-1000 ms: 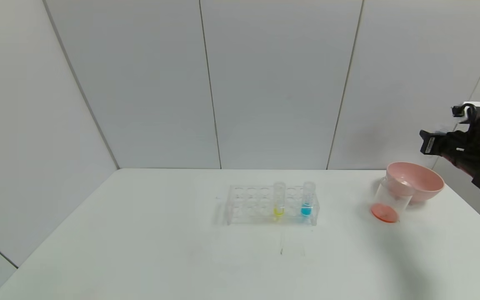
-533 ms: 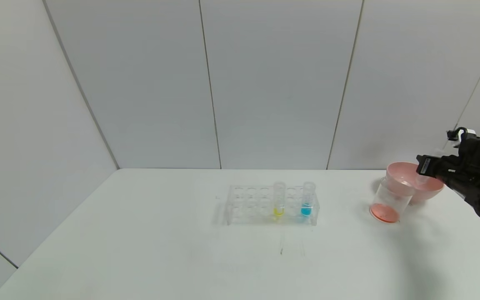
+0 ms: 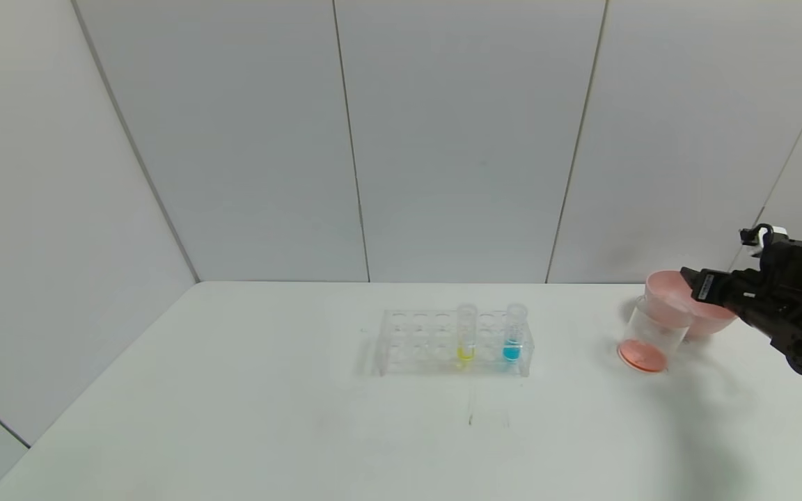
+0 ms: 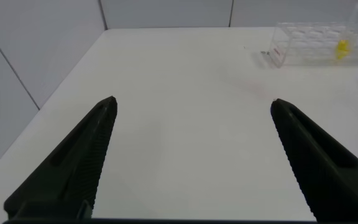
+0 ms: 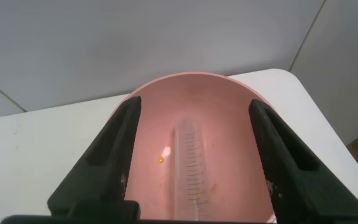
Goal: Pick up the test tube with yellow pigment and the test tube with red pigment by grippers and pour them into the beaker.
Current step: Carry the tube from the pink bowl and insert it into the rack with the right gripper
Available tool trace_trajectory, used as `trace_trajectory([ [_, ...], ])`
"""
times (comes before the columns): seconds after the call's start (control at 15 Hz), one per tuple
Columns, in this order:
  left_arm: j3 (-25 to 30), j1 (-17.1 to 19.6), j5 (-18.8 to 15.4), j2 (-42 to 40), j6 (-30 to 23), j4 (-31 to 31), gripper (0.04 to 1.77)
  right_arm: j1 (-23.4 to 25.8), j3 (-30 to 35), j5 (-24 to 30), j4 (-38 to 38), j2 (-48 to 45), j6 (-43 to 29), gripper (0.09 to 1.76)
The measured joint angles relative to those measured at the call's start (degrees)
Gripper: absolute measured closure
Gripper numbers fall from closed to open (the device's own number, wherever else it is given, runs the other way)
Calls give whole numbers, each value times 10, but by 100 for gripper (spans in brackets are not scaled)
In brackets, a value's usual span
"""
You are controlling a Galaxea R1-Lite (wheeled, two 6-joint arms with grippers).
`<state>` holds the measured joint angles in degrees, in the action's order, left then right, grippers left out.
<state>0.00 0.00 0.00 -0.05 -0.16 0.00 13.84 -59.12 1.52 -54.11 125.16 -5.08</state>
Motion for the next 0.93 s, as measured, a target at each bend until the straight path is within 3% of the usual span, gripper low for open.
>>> trace_trajectory([
  [0.33,0,0,0,0,0,0,5,-2,-13,3,16,-57,0,37],
  [0.53,0,0,0,0,0,0,5,-25,-49,3,83,-124,-6,30],
  [0.8,0,0,0,0,0,0,5,-122,-107,-3,212,-217,-42,24],
  [0.93,0,0,0,0,0,0,5,-196,-111,-47,265,-252,-69,21],
])
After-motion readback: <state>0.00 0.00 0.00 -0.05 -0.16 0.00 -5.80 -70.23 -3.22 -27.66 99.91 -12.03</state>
